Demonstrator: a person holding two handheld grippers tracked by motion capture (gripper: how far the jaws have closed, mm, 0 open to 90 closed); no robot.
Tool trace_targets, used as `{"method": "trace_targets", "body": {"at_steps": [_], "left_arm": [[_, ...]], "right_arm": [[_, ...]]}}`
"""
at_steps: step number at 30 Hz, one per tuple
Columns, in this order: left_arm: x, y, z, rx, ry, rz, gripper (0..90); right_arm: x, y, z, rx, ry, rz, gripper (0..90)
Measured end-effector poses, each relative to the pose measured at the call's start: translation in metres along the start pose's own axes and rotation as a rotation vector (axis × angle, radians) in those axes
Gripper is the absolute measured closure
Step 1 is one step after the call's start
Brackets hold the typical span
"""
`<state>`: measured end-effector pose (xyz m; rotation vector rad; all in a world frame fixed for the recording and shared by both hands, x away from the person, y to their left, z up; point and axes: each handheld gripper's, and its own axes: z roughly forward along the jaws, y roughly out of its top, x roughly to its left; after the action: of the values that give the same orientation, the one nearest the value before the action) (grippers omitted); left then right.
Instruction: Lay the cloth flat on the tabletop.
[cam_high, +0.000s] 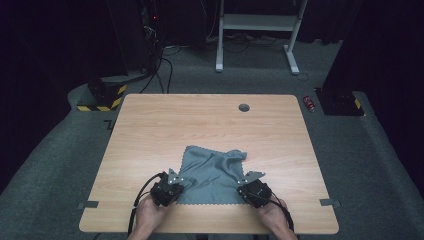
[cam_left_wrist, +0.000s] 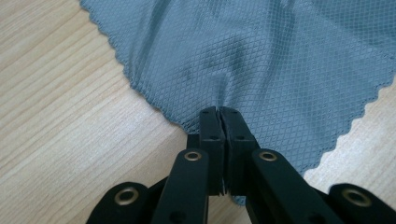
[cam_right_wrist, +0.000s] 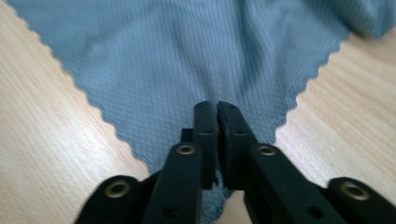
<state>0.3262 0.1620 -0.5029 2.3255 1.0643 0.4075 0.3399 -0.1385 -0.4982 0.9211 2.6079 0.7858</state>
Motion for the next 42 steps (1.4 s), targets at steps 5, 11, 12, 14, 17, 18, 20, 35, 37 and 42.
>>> {"method": "trace_targets", "body": {"at_steps": [5,11,12,14,17,18,20,35,37,42], "left_arm": [[0.001,0.002,0.003,0.001,-0.017,-0.015,89.0],[0.002,-0.008,-0.002,-0.021,-0.036,-0.033,89.4],[0.001,-0.009,-0.003,-0.022,-0.041,-0.032,89.4],[-0.001,-0.011,-0.005,-0.021,-0.048,-0.039,89.3],[-0.001,-0.009,-0.004,-0.029,-0.06,-0.05,83.2],[0.001,-0.007,-0.002,-0.037,-0.061,-0.058,77.0],[0.003,-0.005,0.0,-0.042,-0.054,-0.062,68.7],[0.016,0.028,0.034,-0.097,0.032,-0.11,51.8],[0.017,0.027,0.033,-0.1,0.03,-0.107,53.6],[0.021,0.017,0.027,-0.114,0.024,-0.104,59.8]], "right_arm": [[-0.001,0.002,0.004,-0.041,-0.022,0.025,81.7],[-0.003,-0.004,0.006,-0.028,0.0,0.03,85.8],[-0.002,-0.006,0.004,-0.024,0.011,0.032,85.7],[0.0,-0.009,0.001,-0.02,0.03,0.028,85.7],[0.001,-0.008,-0.001,0.002,0.036,0.009,82.4],[0.0,-0.007,-0.002,-0.007,0.023,0.017,80.2],[-0.003,-0.005,-0.003,-0.025,0.014,0.03,78.6],[-0.075,0.077,0.032,-0.105,-0.116,0.27,69.5],[-0.075,0.083,0.04,-0.081,-0.119,0.262,68.9],[-0.071,0.076,0.057,0.018,-0.14,0.24,66.4]]}}
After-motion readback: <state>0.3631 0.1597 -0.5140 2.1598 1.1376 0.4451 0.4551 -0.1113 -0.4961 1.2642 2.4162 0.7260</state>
